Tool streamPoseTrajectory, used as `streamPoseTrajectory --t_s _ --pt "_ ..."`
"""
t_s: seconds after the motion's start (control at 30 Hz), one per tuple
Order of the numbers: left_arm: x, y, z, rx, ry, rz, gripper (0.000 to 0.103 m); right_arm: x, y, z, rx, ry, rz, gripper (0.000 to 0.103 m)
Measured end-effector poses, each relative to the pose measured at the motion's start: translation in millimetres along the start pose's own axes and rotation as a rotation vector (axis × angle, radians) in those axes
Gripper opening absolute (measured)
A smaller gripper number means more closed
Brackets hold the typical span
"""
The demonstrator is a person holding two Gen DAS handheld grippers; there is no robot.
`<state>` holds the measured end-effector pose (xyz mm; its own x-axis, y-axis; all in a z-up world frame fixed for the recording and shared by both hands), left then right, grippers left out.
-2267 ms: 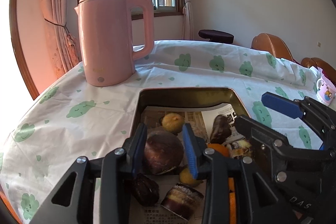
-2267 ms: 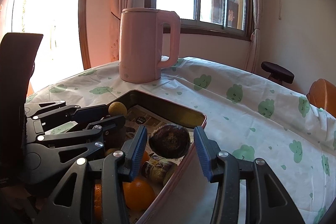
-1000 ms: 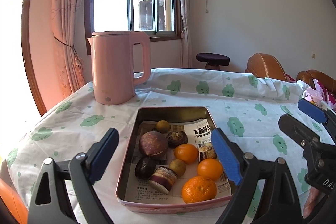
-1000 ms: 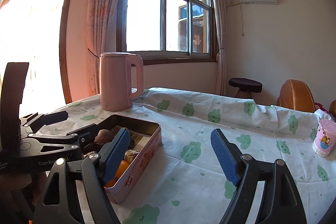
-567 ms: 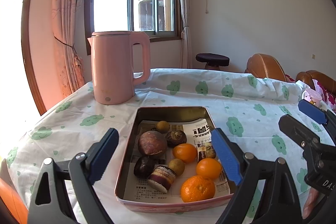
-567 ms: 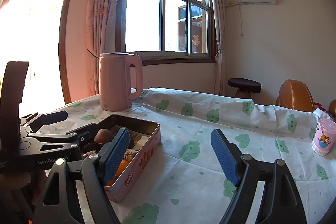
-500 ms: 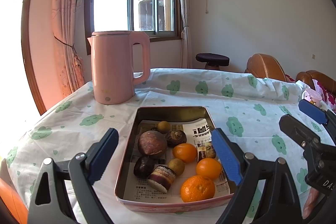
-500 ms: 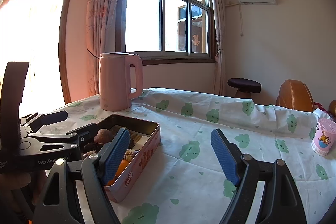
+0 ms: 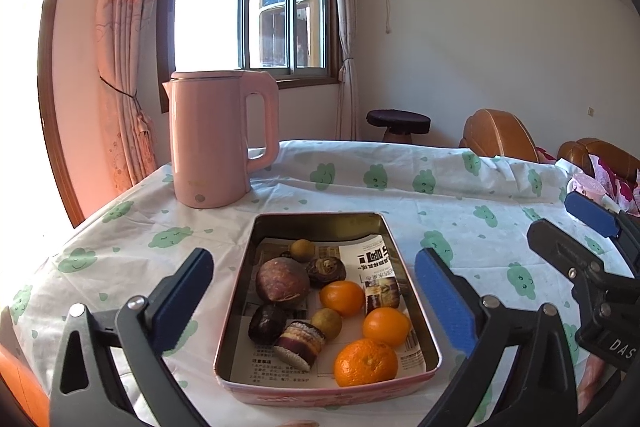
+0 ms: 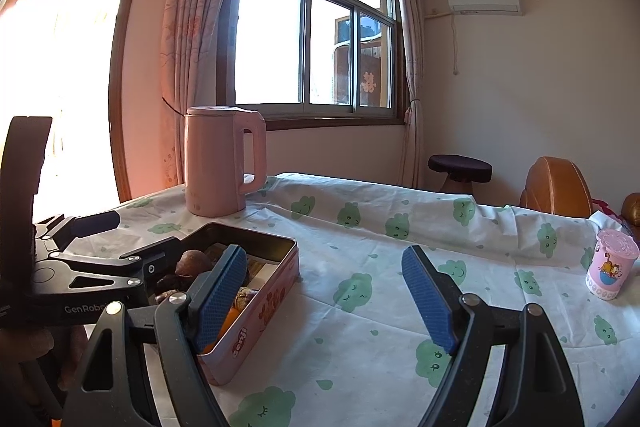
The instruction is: Organize fruits
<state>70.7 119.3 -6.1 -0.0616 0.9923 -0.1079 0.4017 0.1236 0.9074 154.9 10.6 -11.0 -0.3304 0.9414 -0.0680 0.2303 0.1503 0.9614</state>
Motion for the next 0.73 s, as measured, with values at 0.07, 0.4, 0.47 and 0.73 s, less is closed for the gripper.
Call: streamPoseTrajectory --t_s 0.07,0.4,0.47,0.73 --pt "-2.1 1.1 -1.9 -0.009 0.006 0.009 0.103 0.0 0.3 -1.2 -0.002 -0.002 0.001 0.082" --pt "-5.4 1.2 2.3 0.008 0.015 0.017 0.103 -1.3 -1.0 -1.0 -0.003 -0.008 -0.007 0.082" --pt "-2.5 0.1 3.4 0.015 0.019 0.0 0.103 -1.6 -1.2 -1.2 -0.002 -0.008 -0.007 0.082" --pt "-0.3 -2.5 4.8 0.023 0.052 0.024 0.103 -4.7 -2.1 -2.5 -0.001 -0.015 -0.012 0.082"
Point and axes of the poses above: each gripper's, at about its wrist camera, not at the fingertips, and z roughly the way its jaws point, x to its left, y to its top, the point moved 6 cm from there along z, roughly the way its jaws point, and after that the axes turned 15 degrees about -y, right-handed, at the moved point
